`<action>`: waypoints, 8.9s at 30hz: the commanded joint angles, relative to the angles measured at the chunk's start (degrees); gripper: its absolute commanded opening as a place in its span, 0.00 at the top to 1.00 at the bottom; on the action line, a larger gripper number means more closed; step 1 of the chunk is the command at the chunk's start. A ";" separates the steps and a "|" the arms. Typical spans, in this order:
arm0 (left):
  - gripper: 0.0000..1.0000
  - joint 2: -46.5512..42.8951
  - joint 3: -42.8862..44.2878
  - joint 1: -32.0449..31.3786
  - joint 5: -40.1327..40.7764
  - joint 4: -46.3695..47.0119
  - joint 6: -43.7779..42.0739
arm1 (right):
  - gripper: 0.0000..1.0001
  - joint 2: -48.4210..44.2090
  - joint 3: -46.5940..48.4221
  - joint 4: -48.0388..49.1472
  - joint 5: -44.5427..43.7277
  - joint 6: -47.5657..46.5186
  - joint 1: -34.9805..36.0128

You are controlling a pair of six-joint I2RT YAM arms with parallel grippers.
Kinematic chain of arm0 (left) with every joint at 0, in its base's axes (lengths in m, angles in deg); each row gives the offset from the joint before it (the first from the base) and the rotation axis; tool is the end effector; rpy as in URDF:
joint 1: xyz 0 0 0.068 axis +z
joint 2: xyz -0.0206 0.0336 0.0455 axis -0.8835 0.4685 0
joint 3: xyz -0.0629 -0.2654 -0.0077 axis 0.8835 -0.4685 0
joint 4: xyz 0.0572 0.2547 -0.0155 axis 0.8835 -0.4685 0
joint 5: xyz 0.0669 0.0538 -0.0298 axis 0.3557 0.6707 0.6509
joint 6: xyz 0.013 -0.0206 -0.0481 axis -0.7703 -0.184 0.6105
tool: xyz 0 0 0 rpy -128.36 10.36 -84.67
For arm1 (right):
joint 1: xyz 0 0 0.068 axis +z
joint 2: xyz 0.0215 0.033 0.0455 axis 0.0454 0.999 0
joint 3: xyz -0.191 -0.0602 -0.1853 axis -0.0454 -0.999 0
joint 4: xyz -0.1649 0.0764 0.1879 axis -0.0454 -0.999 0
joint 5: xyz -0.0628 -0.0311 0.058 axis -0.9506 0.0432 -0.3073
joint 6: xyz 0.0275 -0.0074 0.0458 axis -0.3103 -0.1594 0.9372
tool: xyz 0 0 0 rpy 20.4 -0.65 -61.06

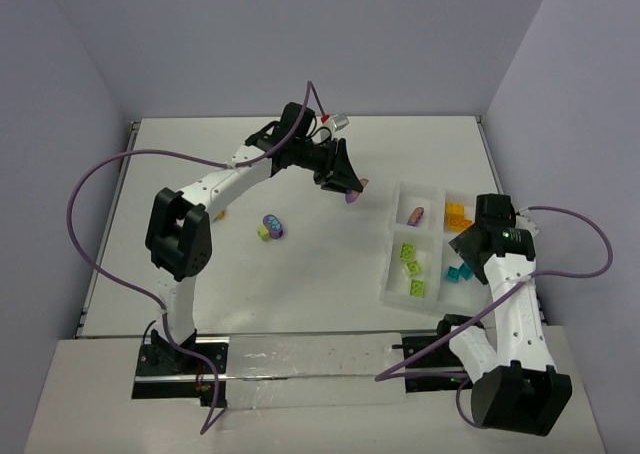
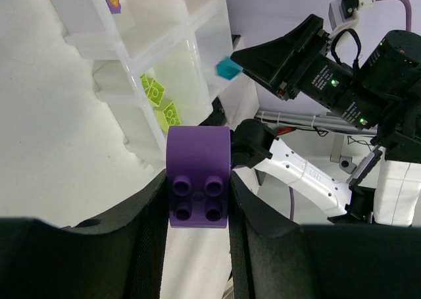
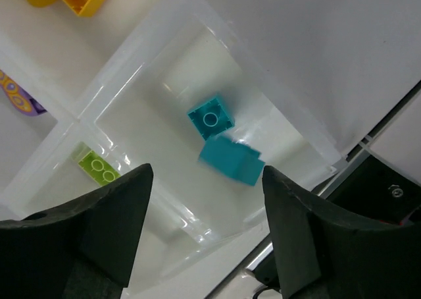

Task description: Sort the legos into containers by color

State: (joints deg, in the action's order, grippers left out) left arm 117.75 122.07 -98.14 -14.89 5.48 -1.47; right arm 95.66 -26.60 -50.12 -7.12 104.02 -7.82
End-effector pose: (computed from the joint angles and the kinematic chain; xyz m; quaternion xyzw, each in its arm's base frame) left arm 0.3575 -0.2948 0.2929 0.1517 0.8222 -0.5456 0.0575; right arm 0.1450 -0.0372 0.2634 0.4710 0.8423 -0.0755 0.2511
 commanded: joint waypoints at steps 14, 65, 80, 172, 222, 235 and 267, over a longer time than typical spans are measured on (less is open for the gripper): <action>1.00 -1.85 1.25 -0.05 -1.16 -2.74 -5.56 | 0.20 -7.34 5.17 32.79 40.11 -18.11 9.24; 1.00 -13.28 -26.43 1.09 -17.11 65.74 32.72 | 0.51 17.46 10.02 63.95 74.71 4.39 20.78; 0.01 -13.15 -19.02 1.38 -12.21 26.68 5.74 | 1.00 15.82 19.92 32.12 48.85 -13.83 16.67; 0.69 5.93 11.34 16.75 51.54 -10.49 -19.30 | 0.18 22.10 25.58 25.19 22.63 -23.49 17.30; 0.69 -14.12 -9.86 7.42 -3.22 3.60 -2.96 | 0.61 23.36 21.31 51.51 24.94 -55.97 46.72; 0.01 -16.18 -10.49 7.54 -3.59 5.67 -2.71 | 0.86 22.02 19.29 52.09 22.31 -54.02 46.72; 0.01 -38.64 -33.35 8.46 17.80 11.07 -24.45 | 1.00 22.31 23.01 31.00 56.69 -8.29 24.23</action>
State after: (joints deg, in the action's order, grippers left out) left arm 82.34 88.52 -87.24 -0.59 19.46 -14.50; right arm 115.97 -7.11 -9.89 37.11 88.75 17.00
